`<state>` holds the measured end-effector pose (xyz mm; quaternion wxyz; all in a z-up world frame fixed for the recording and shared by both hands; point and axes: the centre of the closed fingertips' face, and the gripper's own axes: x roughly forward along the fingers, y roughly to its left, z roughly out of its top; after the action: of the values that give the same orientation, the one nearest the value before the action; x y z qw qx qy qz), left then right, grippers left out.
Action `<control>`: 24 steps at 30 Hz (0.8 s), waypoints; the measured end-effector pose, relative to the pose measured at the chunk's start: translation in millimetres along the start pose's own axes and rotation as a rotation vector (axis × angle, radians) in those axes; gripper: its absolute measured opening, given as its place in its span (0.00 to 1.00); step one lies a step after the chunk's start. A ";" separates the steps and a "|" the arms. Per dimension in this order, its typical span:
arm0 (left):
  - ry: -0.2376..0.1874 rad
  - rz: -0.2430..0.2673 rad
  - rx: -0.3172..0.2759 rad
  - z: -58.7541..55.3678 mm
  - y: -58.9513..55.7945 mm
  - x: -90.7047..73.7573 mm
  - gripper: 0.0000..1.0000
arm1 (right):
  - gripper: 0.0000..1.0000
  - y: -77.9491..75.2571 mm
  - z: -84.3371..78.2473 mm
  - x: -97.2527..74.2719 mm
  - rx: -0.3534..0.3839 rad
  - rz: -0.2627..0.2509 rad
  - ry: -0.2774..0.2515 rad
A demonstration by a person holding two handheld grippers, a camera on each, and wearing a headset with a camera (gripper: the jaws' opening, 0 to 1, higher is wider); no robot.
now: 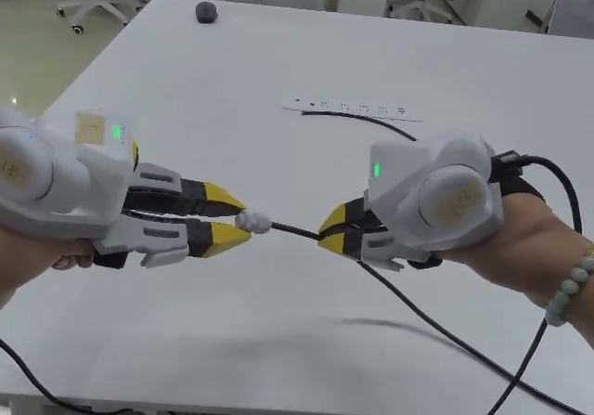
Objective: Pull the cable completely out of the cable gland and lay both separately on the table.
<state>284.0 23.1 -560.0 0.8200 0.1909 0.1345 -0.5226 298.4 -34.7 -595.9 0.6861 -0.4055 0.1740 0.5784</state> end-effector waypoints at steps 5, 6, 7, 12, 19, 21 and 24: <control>0.000 0.012 -0.006 -0.5 2.9 2.8 0.15 | 0.00 -3.3 -1.4 0.4 0.005 -0.007 0.000; -0.003 0.015 -0.007 0.1 3.5 3.1 0.15 | 0.00 -3.8 -1.7 0.3 0.006 -0.008 0.000; -0.005 0.016 -0.009 0.6 3.8 3.3 0.15 | 0.00 -4.7 -2.3 0.1 0.009 -0.008 -0.001; -0.026 0.040 -0.042 2.0 13.7 -2.4 0.15 | 0.00 -12.1 -22.0 0.0 0.011 -0.020 0.056; 0.009 0.053 -0.037 -6.6 17.2 2.1 0.15 | 0.00 -25.3 -32.5 -0.5 0.050 -0.042 0.067; 0.015 0.054 -0.042 -8.8 17.5 8.2 0.15 | 0.00 -31.3 -34.4 1.3 0.060 -0.054 0.068; 0.054 0.061 -0.027 -17.2 18.6 19.2 0.15 | 0.00 -41.9 -38.0 6.6 0.085 -0.066 0.070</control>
<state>308.6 22.5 -580.2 0.8340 0.1979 0.1578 -0.4904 348.1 -59.3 -608.9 0.7148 -0.4016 0.2089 0.5330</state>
